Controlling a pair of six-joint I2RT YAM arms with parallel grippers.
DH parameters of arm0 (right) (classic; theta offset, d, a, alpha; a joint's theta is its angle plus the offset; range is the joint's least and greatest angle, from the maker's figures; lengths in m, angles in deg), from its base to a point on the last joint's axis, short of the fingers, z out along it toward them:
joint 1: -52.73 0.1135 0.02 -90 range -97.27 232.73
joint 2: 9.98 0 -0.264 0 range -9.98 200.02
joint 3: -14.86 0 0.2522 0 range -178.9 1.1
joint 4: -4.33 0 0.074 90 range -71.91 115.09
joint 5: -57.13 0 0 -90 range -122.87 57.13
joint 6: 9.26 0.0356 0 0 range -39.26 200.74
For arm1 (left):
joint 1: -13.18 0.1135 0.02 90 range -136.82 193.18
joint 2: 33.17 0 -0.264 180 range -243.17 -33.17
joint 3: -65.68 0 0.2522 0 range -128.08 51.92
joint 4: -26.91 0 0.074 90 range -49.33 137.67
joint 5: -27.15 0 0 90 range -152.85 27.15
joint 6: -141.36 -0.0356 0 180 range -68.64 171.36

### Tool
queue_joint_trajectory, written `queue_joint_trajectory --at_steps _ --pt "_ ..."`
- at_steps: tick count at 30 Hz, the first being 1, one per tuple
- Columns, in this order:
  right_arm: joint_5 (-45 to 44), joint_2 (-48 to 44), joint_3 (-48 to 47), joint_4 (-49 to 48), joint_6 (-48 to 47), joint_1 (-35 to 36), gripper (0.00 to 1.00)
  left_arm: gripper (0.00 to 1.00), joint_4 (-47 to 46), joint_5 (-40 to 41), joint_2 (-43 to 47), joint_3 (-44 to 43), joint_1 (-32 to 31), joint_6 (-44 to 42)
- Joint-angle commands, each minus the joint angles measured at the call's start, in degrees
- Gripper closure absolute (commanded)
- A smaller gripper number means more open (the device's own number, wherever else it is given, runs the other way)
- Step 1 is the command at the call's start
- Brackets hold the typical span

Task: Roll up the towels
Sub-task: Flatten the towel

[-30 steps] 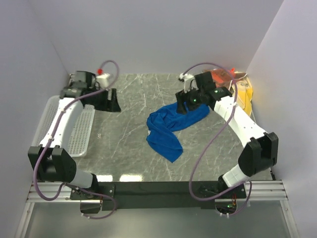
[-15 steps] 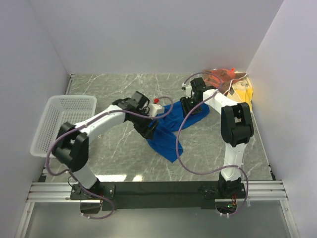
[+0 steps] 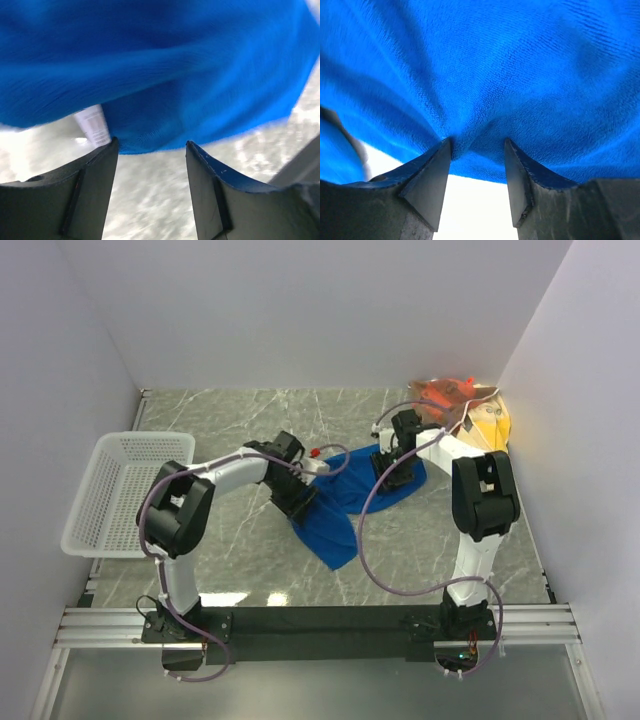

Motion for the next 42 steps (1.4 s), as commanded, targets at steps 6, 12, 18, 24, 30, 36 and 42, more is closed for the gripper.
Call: queue_joint_trajectory --at_steps 6,12,18,24,30,36,42 --pt "9.50 -9.87 12.45 14.69 -6.02 1.59 0.47 0.37 5.51 -1.04 3.61 0.70 13.56 -7.75" --pt "11.01 -24.71 11.84 14.36 -4.19 -0.16 0.42 0.28 7.81 -4.55 9.32 -0.09 16.47 -8.90" --pt "-5.13 -29.86 10.00 6.53 -2.16 -7.96 0.42 0.19 3.59 -1.57 13.19 0.96 16.82 -5.12" --pt "-11.05 -21.52 4.55 6.97 0.13 -14.22 0.49 0.16 2.71 1.68 11.08 0.34 16.82 0.68" --pt "-14.75 -13.00 0.77 3.63 1.09 -16.51 0.50 0.21 1.83 5.99 9.59 0.08 17.00 3.75" --pt "-13.70 -6.31 -3.89 2.31 1.80 -17.22 0.51 0.27 2.79 7.58 6.25 0.52 17.17 5.16" --pt "-11.51 -1.99 -6.97 3.18 2.06 -17.13 0.58 0.41 3.14 6.26 4.14 1.84 17.17 6.83"
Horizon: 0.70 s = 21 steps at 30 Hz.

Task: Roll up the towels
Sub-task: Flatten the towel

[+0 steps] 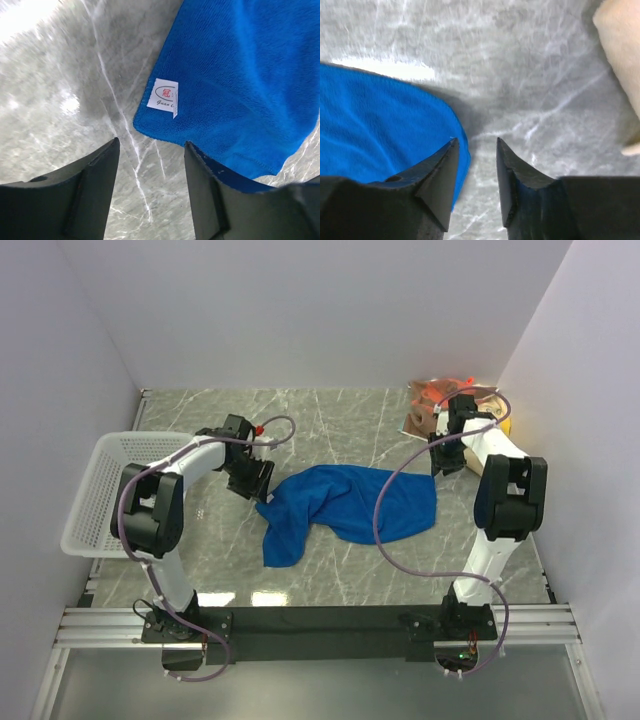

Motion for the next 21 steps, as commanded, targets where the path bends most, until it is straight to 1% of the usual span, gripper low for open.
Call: queue_joint_trajectory --at_steps 1,9,12,14,19,20,21 --pt "1.98 1.68 -2.34 -0.62 1.08 -0.34 0.59 0.41 0.43 -0.43 -0.95 0.81 0.02 1.72" --pt "5.33 2.65 0.12 -1.76 1.96 -0.34 0.59 0.44 -0.62 2.29 -2.71 2.83 -0.42 2.51" --pt "5.24 3.18 0.83 -2.02 1.96 -0.34 0.59 0.52 -0.97 4.57 -4.02 2.66 -1.56 2.77" --pt "4.98 3.44 1.27 -2.37 1.70 -0.34 0.60 0.55 -0.97 6.15 -4.91 2.57 -3.06 2.95" --pt "4.10 3.62 2.14 -3.08 1.43 -0.34 0.66 0.57 -1.76 9.06 -7.63 2.22 -5.69 3.48" --pt "3.93 3.53 2.32 -3.25 1.34 -0.43 0.68 0.61 -1.85 9.58 -7.98 1.78 -5.79 3.57" --pt "3.66 3.45 2.50 -3.34 1.34 -0.43 0.73 0.65 -2.02 10.02 -8.86 1.61 -5.87 3.83"
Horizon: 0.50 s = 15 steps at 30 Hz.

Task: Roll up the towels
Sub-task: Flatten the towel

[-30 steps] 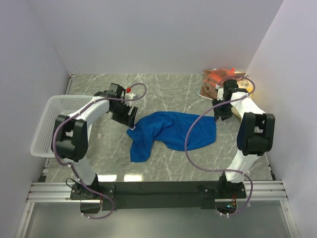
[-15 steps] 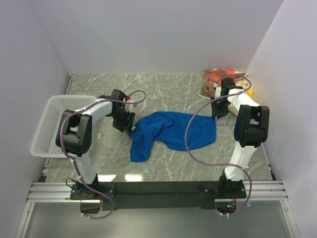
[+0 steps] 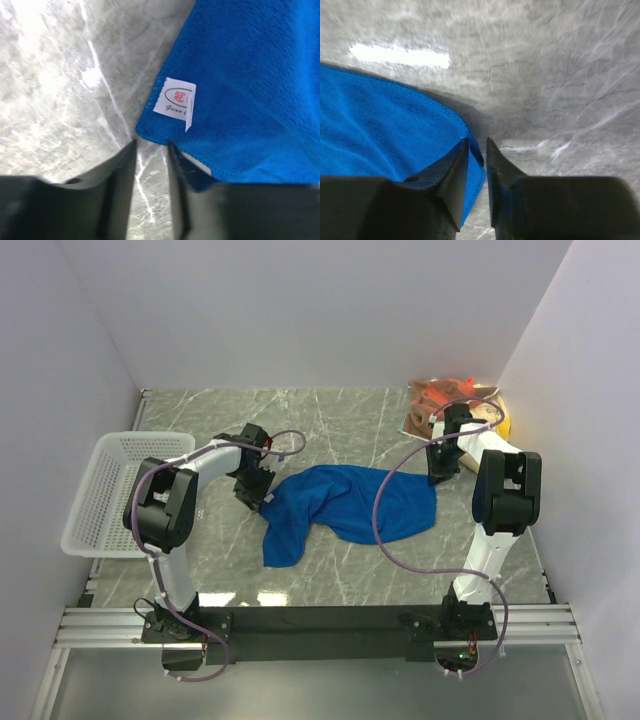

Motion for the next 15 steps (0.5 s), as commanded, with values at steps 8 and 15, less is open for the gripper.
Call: queue_joint_trajectory --at_steps 8,15 --pt "0.76 -3.76 -0.04 -0.26 -0.89 -1.13 1.00 0.99 -2.92 4.56 -2.83 -1.64 -0.63 0.90" --pt "3.40 -7.72 -2.23 2.38 -1.77 -2.01 1.00 0.99 -2.84 2.36 2.53 -4.63 2.89 0.11"
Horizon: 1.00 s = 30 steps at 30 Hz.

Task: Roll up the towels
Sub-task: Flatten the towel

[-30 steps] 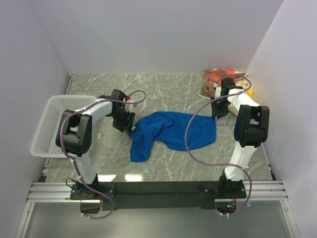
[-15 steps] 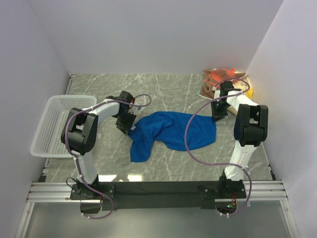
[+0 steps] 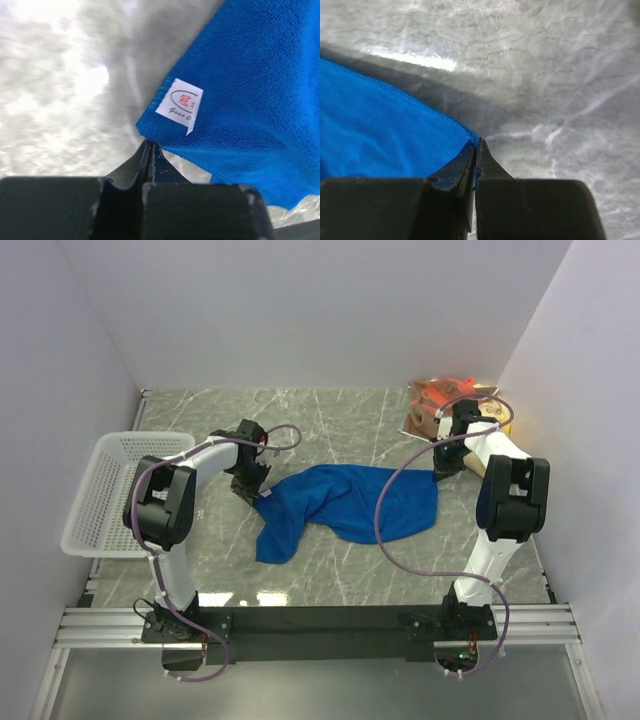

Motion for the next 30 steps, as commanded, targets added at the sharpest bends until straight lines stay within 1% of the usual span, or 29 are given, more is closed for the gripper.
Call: queue_joint_trajectory --at_steps 1,2,4,5,6,7,8,11,16,20,24,26,27,29,30 --pt "1.82 -5.14 -3.11 1.66 -1.16 -0.70 1.00 0.99 -3.54 0.22 3.80 -2.90 2.06 -0.48" --pt "2.09 -5.05 -3.37 1.92 -1.25 -0.70 1.00 0.99 -2.75 0.05 3.98 -3.25 2.06 -0.74" --pt "2.35 -4.79 -3.81 2.36 -1.33 -0.70 1.00 0.89 -2.04 -1.18 3.98 -3.61 2.06 -1.27" --pt "2.53 -4.44 -3.90 2.54 -1.25 -0.70 1.00 0.77 -2.74 -1.62 4.24 -3.09 2.06 -1.19" --pt "2.70 -4.35 -3.90 2.54 -1.16 -0.70 1.00 0.71 -3.01 -1.62 4.77 -2.73 2.06 -0.58" --pt "2.79 -4.09 -3.73 2.54 -1.16 -0.70 1.00 0.61 -3.18 -1.71 4.86 -2.47 2.06 -0.31" --pt "3.05 -4.00 -3.64 2.54 -1.07 -0.70 1.00 0.58 -3.45 -1.71 4.77 -2.38 2.06 -0.22" --pt "3.23 -3.91 -3.29 2.37 -1.07 -0.70 1.00 0.53 -4.06 -1.01 3.72 -2.55 2.06 0.13" --pt "3.06 -3.82 -3.29 2.54 -1.25 -0.70 1.00 0.53 -4.59 -0.04 1.44 -3.34 2.06 0.57" --pt "3.06 -3.47 -3.55 2.72 -1.25 -0.70 1.00 0.53 -4.50 -0.83 -0.15 -3.43 1.80 0.22" --pt "3.06 -3.38 -3.90 2.98 -1.33 -0.70 1.00 0.53 -5.12 0.66 -0.68 -2.21 0.31 -0.22" --pt "3.23 -3.38 -3.82 3.16 -1.51 -0.79 1.00 0.54 -5.47 1.98 -1.46 -1.68 0.30 0.04" --pt "3.32 -3.47 -3.82 3.24 -1.60 -0.79 1.00 0.56 -5.38 2.59 -1.82 -1.50 0.30 0.13" --pt "4.11 -3.73 -3.90 3.51 -1.86 -0.79 1.00 0.67 -5.38 3.21 -2.61 -1.41 0.30 0.05" --pt "4.20 -4.00 -3.90 3.60 -1.86 -0.79 1.00 0.76 -5.47 3.30 -2.70 -1.33 0.39 0.22"
